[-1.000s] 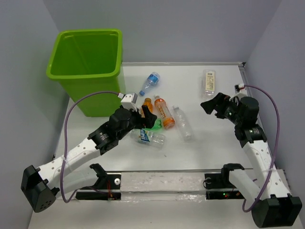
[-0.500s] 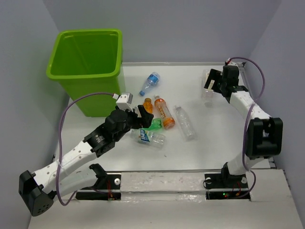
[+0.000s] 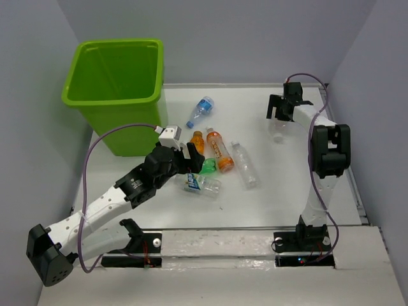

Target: Put the plastic bottles in the bin

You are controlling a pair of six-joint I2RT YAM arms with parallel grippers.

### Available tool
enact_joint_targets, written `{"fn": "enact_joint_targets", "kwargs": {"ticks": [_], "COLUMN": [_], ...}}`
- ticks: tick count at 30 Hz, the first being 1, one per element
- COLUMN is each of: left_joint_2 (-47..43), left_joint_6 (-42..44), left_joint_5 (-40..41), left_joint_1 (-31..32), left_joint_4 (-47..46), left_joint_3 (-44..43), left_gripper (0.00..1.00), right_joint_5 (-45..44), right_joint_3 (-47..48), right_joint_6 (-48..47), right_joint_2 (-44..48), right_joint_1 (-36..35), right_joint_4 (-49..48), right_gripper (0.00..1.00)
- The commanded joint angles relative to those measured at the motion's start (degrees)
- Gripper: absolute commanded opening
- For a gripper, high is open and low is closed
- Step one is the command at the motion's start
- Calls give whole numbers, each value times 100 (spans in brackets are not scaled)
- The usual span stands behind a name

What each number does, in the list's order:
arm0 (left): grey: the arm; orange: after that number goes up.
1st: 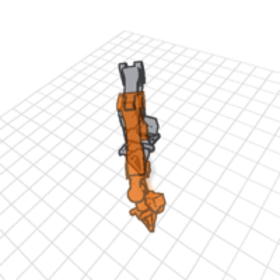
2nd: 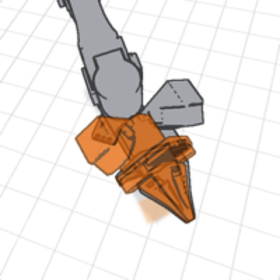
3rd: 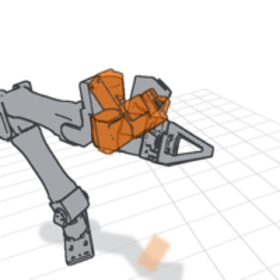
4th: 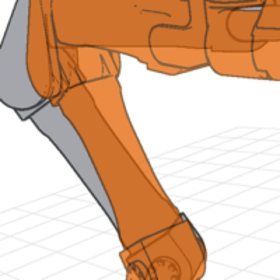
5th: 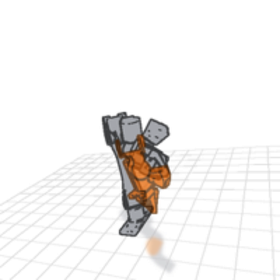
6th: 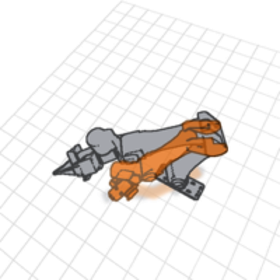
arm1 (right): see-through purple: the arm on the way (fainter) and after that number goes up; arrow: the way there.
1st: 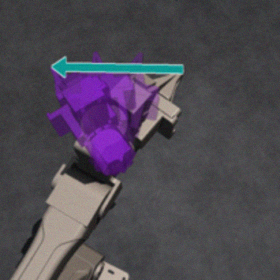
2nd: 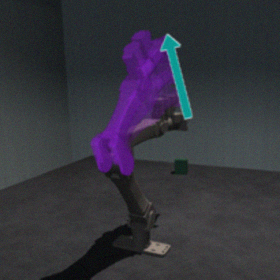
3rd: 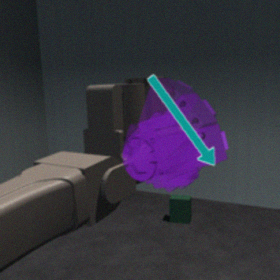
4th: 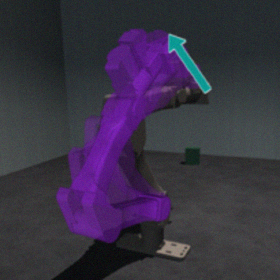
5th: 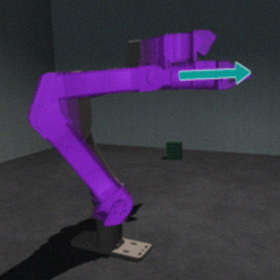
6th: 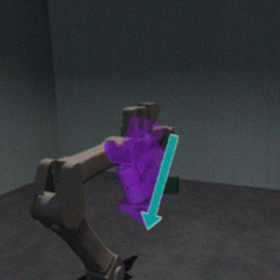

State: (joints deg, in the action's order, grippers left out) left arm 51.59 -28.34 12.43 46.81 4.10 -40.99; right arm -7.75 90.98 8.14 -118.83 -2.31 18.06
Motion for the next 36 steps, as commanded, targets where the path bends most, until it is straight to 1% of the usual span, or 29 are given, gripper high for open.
{"fn": "enact_joint_targets", "kwargs": {"ticks": [1,2,3,5,6,7,8,9,11,12,13,14,15,17,18,21,22,24,27,31,36], "left_joint_2": [44,105,140,263,316,377,517,579,737,895,975,1045,1176,1300,1422,1529,1520,1512,1512,1573,2029], "left_joint_6": [4,-31,-92,-172,-216,-260,-356,-426,-637,-751,-761,-770,-839,-910,-954,-1218,-1227,-1305,-1411,-1455,-1306], "left_joint_5": [84,102,137,198,234,260,321,374,480,419,358,253,86,-64,-187,-415,-486,-609,-689,-908,-812], "left_joint_1": [-5,-14,-14,-14,-22,-31,-40,-49,-66,-75,-84,-93,-110,-102,-128,-137,-137,-137,-137,-137,-137], "left_joint_4": [-181,-190,-190,-190,-181,-181,-173,-155,-129,-137,-181,-294,-339,-557,-620,-954,-1094,-1401,-1622,-1965,-1816], "left_joint_3": [-242,-330,-400,-636,-725,-830,-944,-1181,-1428,-1551,-1761,-1850,-2051,-2228,-2307,-2501,-2475,-2422,-2265,-2097,-2343], "left_gripper": [99,99,99,99,99,99,99,99,99,99,99,99,99,99,99,99,99,99,99,99,99], "right_joint_5": [-113,-235,-279,-341,-341,-341,-211,-123,403,693,1105,1814,2160,2880,3006,3445,3569,3858,4184,4264,4080], "right_joint_3": [184,131,26,-210,-299,-405,-527,-650,-1019,-1195,-1414,-1938,-2213,-2680,-2978,-3418,-3499,-3622,-3780,-3895,-3825], "right_joint_6": [-173,-138,-120,-146,-155,-190,-216,-234,-208,-138,37,125,344,521,591,925,970,1022,1110,1146,1084], "right_joint_2": [61,122,218,718,947,1193,1734,2018,2555,3088,3372,3653,4169,4629,4814,5561,5563,5852,6046,6021,5810], "right_joint_1": [28,28,28,-41,-42,-138,-199,-357,-516,-595,-735,-806,-885,-1147,-1245,-1439,-1439,-1492,-1606,-1878,-2344], "right_joint_4": [127,127,110,-74,-136,-215,-294,-382,-418,-453,-670,-829,-1196,-1472,-1516,-1735,-1736,-1736,-1745,-1745,-1736], "right_gripper": [88,82,69,56,54,49,46,45,45,45,45,45,45,46,46,46,46,45,45,43,42]}}
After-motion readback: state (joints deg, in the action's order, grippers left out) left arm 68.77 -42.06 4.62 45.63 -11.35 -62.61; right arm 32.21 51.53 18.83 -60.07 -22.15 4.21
